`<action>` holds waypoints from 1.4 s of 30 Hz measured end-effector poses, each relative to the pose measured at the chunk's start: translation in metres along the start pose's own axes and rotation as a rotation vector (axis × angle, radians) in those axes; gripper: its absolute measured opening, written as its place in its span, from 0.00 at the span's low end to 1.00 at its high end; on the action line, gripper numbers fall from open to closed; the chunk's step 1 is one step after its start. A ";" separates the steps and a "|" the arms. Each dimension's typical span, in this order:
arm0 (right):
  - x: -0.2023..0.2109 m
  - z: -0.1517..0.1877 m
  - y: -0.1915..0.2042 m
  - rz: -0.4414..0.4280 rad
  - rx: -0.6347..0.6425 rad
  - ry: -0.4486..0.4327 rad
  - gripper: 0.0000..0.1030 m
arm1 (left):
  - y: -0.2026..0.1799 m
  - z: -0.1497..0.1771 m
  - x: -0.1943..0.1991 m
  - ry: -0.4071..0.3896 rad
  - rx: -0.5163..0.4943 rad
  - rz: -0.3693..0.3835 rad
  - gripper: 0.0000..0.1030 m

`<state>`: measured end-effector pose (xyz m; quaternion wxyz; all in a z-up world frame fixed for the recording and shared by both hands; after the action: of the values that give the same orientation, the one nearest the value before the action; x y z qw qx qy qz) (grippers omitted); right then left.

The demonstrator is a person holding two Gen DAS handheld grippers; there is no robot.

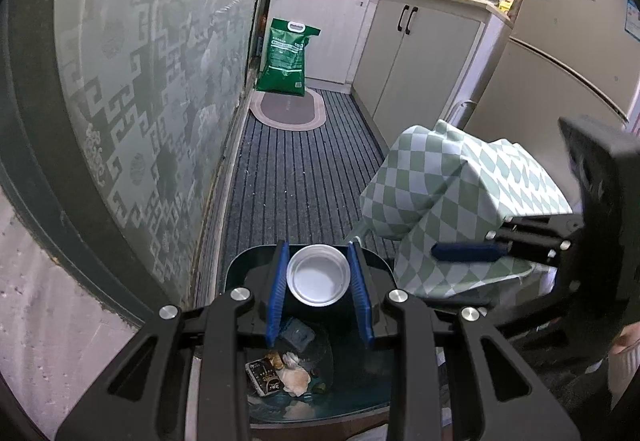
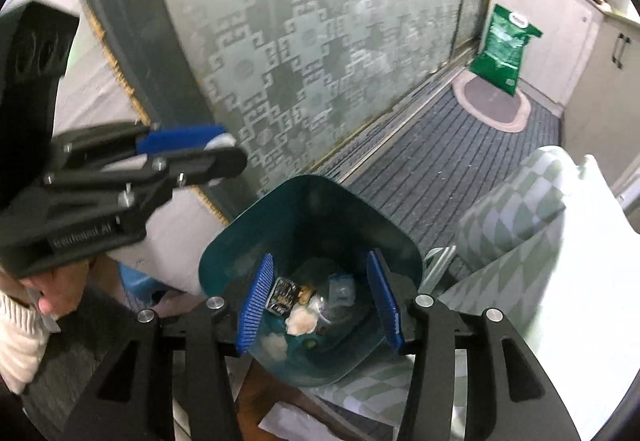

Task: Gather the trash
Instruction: 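Carry the cup and clear container to the teal bin and open both tools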

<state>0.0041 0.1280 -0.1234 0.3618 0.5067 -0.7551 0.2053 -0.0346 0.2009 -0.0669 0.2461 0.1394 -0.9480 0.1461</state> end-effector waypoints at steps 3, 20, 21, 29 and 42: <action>0.007 -0.005 -0.008 0.019 -0.020 -0.032 0.48 | -0.004 0.003 -0.005 0.013 -0.008 0.003 0.31; 0.056 -0.004 -0.048 0.069 -0.099 -0.125 0.49 | -0.030 0.028 -0.068 0.140 -0.019 -0.009 0.32; 0.059 -0.003 -0.051 0.073 -0.101 -0.128 0.50 | -0.031 0.029 -0.071 0.147 -0.021 -0.016 0.34; 0.087 0.005 -0.068 0.100 -0.124 -0.155 0.57 | -0.036 0.040 -0.081 0.199 -0.044 -0.066 0.34; 0.100 0.012 -0.051 0.066 -0.084 -0.140 0.78 | -0.065 0.020 -0.031 0.048 -0.128 -0.038 0.82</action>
<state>0.0241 0.0381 -0.0586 0.3222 0.4789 -0.8028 0.1494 0.0044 0.1407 -0.0855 0.2800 0.1377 -0.9464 0.0837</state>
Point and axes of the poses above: each gripper's, at about its wrist camera, not at the fingertips, and x roughly against the way its jaws point, y to its left, z to its underside, the point moved 7 cm from there along -x, roughly the way its jaws point, and after that the axes turned 12 degrees about -y, right-handed, at the moved point
